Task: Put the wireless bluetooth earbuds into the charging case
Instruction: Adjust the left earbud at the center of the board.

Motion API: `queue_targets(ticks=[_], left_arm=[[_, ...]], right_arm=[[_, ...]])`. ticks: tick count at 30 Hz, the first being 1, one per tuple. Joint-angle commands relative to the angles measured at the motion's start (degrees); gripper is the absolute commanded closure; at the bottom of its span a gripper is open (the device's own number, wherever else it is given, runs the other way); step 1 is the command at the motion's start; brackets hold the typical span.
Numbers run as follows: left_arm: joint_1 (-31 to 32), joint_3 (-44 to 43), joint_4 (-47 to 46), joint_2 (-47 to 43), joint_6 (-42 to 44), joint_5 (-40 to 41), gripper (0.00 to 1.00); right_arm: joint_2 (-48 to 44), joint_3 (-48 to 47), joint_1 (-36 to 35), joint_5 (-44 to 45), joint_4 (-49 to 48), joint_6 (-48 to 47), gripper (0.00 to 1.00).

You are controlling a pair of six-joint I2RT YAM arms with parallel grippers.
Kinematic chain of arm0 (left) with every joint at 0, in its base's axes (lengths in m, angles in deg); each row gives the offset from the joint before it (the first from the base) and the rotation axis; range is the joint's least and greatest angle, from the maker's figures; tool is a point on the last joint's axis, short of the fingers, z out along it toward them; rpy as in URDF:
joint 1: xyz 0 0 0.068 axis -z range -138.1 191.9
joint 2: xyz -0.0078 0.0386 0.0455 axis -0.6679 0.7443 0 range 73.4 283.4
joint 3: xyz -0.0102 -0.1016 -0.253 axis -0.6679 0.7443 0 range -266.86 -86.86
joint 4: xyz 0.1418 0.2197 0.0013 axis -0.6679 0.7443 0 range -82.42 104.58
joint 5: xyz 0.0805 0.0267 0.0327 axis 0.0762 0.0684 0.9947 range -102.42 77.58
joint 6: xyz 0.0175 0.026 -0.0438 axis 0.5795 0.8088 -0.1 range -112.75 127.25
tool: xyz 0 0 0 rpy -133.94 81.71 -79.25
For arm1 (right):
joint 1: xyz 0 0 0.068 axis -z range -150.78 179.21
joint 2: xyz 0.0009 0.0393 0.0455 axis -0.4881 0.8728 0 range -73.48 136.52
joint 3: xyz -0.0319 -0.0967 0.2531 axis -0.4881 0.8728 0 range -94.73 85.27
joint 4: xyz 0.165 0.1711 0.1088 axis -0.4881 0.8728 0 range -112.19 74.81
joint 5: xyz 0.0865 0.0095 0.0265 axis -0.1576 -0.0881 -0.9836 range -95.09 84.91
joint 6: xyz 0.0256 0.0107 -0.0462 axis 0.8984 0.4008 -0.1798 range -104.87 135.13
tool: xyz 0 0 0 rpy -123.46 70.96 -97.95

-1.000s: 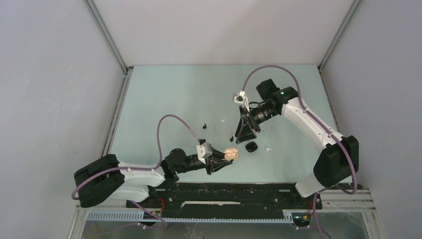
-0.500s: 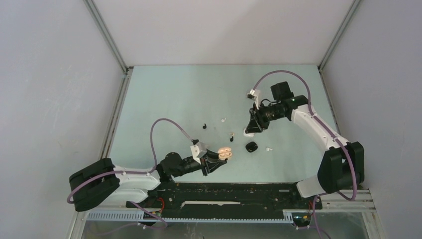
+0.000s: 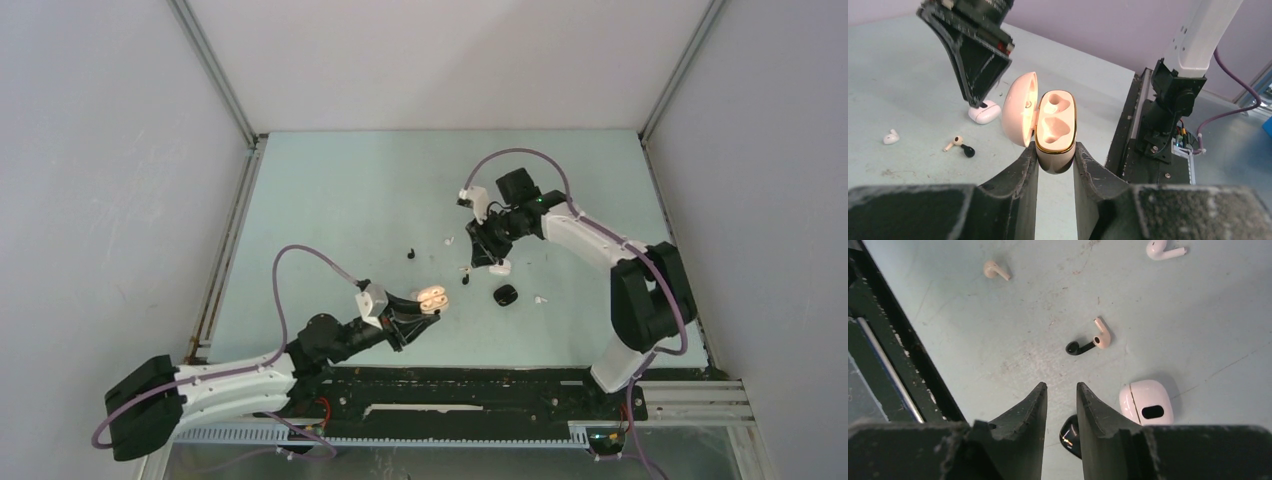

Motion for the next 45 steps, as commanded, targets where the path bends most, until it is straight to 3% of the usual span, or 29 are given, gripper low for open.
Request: queue_targets(ticks=[1,7,17,45], left_arm=[[0.0,0.6,7.5,-7.0,0.9,3.2,1.0],[0.0,0.8,12.9,-13.4,1.3,5.3,1.0],[0.2,0.6,12.9,-12.2,0.8,5.0,1.0],[0.1,1.2,12.9,-11.2,-0.4,4.9,1.0]], right_arm=[[3.7,-5.4,-1.8,5.9,-1.1,0.0,0.7],[9.6,-10.0,-2.6,8.6,2.2,3.7,0.67],[15.3,-12.0,-3.7,10.8,3.1,7.4,0.59],[20.6,-13.8,-6.1,16.6,3.0,5.4,0.63]])
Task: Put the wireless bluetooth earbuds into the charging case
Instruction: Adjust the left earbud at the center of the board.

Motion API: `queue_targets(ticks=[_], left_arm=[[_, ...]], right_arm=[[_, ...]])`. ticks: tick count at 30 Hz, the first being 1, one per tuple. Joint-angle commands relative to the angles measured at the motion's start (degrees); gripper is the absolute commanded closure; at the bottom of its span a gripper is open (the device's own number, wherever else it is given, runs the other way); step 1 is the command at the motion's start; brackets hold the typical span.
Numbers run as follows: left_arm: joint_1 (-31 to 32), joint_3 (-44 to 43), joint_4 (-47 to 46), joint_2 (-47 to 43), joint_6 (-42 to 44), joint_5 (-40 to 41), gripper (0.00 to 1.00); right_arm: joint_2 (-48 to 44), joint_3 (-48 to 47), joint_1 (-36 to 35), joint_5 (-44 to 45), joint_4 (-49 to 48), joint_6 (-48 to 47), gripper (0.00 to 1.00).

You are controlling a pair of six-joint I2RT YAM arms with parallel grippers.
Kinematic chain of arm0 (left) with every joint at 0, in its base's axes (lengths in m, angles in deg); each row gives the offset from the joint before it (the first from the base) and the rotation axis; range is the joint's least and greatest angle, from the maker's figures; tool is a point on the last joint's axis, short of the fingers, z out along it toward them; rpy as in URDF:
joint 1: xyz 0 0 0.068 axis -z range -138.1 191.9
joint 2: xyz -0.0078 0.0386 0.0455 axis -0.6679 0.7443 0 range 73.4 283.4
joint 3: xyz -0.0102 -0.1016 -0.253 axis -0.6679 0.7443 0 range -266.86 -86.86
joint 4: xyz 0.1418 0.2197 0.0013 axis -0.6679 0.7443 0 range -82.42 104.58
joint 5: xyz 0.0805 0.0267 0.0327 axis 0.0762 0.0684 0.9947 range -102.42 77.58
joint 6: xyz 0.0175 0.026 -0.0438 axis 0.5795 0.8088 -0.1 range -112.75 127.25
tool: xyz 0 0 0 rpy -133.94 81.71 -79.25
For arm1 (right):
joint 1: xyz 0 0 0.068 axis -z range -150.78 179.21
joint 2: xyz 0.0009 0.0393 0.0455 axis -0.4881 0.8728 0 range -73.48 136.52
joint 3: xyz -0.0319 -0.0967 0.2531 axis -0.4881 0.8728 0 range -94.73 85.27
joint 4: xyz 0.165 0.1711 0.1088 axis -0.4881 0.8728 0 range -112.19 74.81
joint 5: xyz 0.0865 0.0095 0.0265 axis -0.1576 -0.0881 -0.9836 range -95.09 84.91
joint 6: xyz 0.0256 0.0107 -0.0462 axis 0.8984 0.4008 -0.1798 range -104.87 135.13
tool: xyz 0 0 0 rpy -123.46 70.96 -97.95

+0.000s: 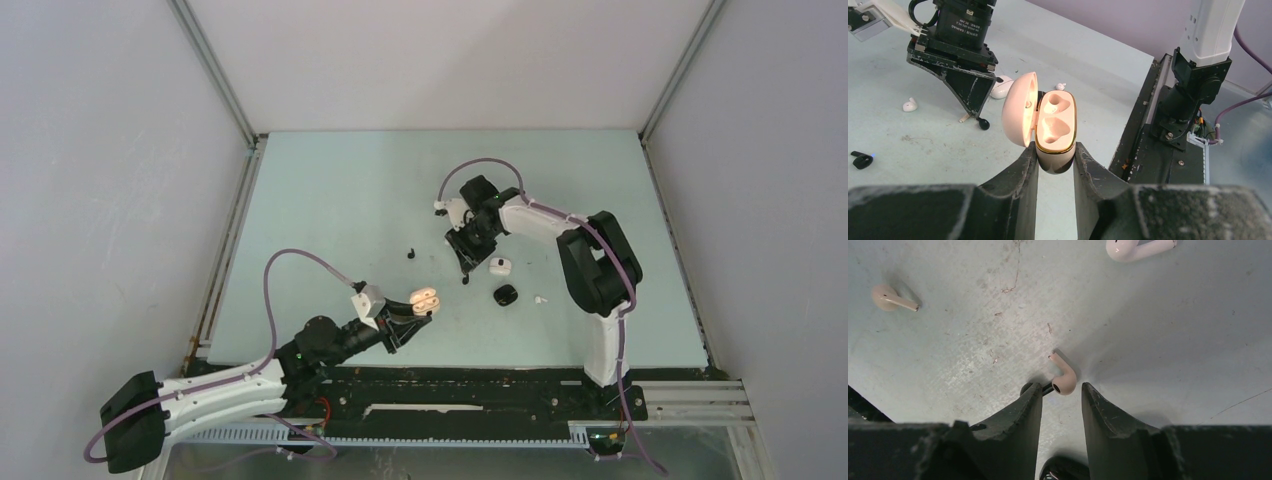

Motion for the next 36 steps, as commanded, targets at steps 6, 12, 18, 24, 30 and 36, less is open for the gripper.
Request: queue_targets(ticks=[6,12,18,24,30,36], left_arm=[[0.1,0.4,-2.5,0.7,-0.4,0.6,1.0],[0.1,0.5,-3.4,1.6,-0.5,0.4,1.0],[0.1,0.5,-3.8,2.0,-0.5,0.5,1.0],[0.1,0.5,-3.8,2.2,-0.6,0.5,1.0],[0.1,0.1,-3.7,2.3,-0.5,0.1,1.0],[0.1,-0.6,-3.7,2.6,-0.6,-0.5,1.0]], right_arm=[[0.5,-1.8,1.3,3.6,0.0,-0.9,0.63],[-0.9,-1.2,2.7,4.6,-0.2,-1.0,0.64],[-2.3,-0.8,3.3,5.6,0.1,-0.8,0.64],[-3.6,-0.7,4.1,2.5,0.1,-0.6,0.64],[-0.8,-2.2,2.9,1.1,0.2,-2.2,0.63],[2.1,-4.1,1.0,1.3,1.0,-5.4,0.63]])
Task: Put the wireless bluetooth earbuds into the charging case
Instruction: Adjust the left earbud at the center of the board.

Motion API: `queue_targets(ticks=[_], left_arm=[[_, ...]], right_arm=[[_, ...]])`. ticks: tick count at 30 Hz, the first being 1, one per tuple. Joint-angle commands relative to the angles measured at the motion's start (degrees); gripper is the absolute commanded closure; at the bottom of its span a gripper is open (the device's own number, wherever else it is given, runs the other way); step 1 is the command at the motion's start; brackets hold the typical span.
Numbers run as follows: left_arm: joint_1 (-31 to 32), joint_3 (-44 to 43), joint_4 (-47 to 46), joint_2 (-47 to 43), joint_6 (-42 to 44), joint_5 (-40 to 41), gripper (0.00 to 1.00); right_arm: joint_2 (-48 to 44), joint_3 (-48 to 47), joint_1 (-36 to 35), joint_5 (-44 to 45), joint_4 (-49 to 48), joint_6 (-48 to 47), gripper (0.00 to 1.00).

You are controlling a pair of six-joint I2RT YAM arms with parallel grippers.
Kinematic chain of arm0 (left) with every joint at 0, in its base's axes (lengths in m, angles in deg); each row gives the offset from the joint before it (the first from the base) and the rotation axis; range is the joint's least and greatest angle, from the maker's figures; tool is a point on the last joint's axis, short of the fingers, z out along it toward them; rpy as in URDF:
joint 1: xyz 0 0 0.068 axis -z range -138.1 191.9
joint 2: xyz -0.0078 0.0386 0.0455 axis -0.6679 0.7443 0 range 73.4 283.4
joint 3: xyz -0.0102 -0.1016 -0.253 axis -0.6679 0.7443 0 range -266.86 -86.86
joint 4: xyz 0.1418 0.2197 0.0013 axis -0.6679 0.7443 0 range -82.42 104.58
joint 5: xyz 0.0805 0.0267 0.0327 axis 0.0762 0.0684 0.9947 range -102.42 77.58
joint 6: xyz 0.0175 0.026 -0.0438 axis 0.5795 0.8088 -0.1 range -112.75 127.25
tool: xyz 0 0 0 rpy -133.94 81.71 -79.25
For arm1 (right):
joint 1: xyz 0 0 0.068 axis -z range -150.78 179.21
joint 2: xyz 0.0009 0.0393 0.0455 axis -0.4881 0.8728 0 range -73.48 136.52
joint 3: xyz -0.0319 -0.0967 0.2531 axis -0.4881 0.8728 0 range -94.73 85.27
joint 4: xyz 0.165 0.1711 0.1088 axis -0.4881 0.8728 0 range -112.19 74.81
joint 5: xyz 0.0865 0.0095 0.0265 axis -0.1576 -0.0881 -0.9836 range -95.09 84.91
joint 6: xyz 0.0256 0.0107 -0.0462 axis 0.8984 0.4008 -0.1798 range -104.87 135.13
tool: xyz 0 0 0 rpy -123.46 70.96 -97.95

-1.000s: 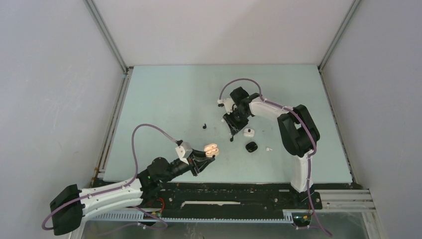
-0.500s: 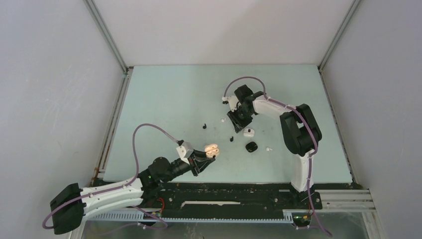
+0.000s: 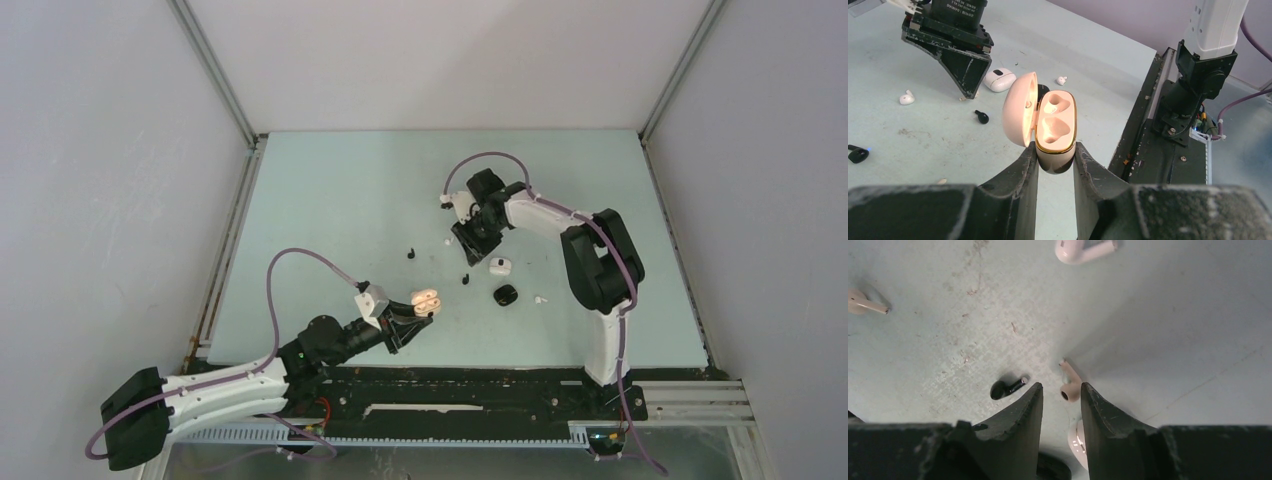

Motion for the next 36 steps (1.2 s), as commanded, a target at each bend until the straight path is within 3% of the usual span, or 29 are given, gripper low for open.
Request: queue_targets(ticks=[1,12,19,27,36], left_arm=[[0.1,-0.7,-3.0,0.3,-0.3,-0.5,1.0],[0.1,-0.7,-2.9,-0.3,-0.7,-0.7,1.0],[0.1,-0.2,-2.9,-0.7,-0.9,-0.7,1.0],[0.1,0.6,-3.0,-1.5,-1.3,-0.3,1.0],[0.1,1.7,-3.0,-3.1,-1.7,0.3,1.0]], right_arm=[[2.1,-2.8,-1.8,-1.0,0.4,-3.5,0.63],[1.7,-2.1,-3.0,-6.0,3.2,-7.8,0.65],[-0.6,-1.0,-2.9,-9.8,6.0,-13.0,0.71],[-1.4,-0.2,-0.5,-1.9,3.1,-8.6,0.7],[-3.0,1.0,1.4,0.2,2.1,-5.7,0.69]])
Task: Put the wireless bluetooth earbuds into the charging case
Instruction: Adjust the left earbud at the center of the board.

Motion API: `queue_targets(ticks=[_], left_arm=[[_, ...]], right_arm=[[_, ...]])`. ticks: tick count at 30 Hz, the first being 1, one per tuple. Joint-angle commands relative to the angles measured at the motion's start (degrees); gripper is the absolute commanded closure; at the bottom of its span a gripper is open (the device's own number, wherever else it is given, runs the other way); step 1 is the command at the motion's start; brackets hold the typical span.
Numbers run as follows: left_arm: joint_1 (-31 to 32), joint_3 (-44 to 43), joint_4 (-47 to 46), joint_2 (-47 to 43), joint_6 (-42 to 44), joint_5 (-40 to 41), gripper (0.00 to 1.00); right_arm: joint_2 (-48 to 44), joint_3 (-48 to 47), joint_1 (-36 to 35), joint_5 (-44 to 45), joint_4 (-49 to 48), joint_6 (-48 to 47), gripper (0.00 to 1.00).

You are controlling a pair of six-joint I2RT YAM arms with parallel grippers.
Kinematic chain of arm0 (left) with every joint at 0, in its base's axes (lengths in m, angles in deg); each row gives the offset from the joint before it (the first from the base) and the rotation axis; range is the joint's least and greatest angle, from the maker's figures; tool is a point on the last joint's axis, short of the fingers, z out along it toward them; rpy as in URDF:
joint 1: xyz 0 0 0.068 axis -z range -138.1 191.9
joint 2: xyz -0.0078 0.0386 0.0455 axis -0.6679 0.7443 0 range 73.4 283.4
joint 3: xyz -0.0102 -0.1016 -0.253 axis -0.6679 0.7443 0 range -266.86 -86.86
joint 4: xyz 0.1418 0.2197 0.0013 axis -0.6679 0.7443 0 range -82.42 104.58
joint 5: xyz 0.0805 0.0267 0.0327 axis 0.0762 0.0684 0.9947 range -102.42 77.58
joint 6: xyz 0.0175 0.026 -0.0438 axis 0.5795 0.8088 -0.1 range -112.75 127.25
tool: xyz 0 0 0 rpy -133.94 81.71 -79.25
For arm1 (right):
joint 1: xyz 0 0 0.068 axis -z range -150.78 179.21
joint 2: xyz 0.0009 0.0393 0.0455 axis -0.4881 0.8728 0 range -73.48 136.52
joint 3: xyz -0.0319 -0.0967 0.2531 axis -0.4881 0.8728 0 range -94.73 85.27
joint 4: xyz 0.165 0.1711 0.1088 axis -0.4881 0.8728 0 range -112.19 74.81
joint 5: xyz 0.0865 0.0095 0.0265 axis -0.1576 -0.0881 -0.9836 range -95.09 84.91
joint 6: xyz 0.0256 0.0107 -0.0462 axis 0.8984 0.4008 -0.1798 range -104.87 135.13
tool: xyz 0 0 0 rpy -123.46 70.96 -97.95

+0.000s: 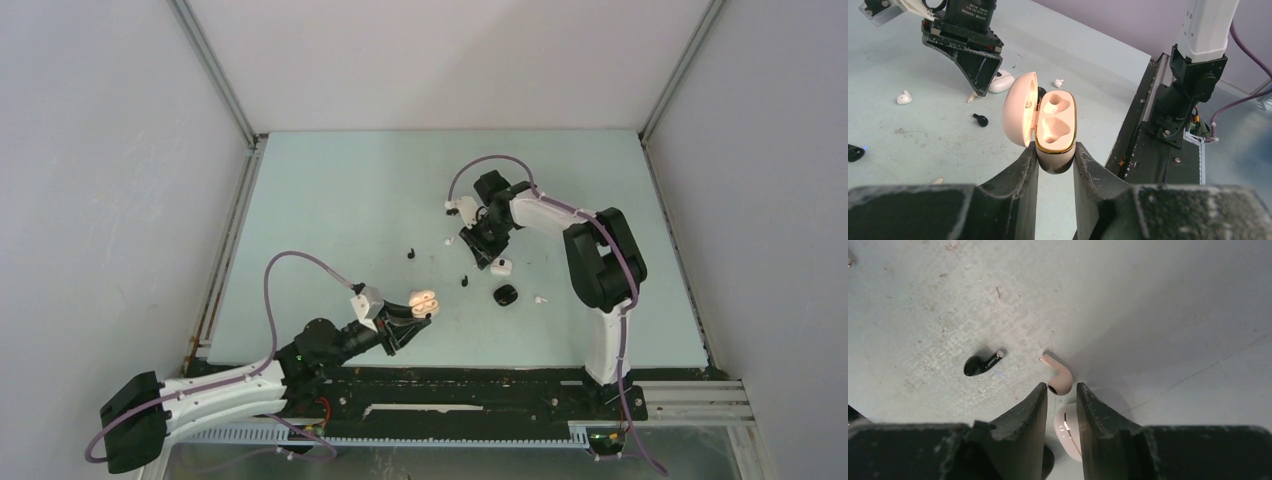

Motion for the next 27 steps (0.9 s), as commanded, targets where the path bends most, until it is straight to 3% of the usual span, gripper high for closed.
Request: queue_targets(ticks=[1,27], left_arm=[[0.1,0.5,-2.3,-0.8,-0.6,0.4,1.0],[0.1,0.8,-2.4,-0.3,-0.6,0.9,1.0]], right_arm=[[-3.9,1.0,0.2,1.9,-1.4,2.2,0.69],[1.2,1.2,-2.7,7.2,-3.1,3.4,0.73]])
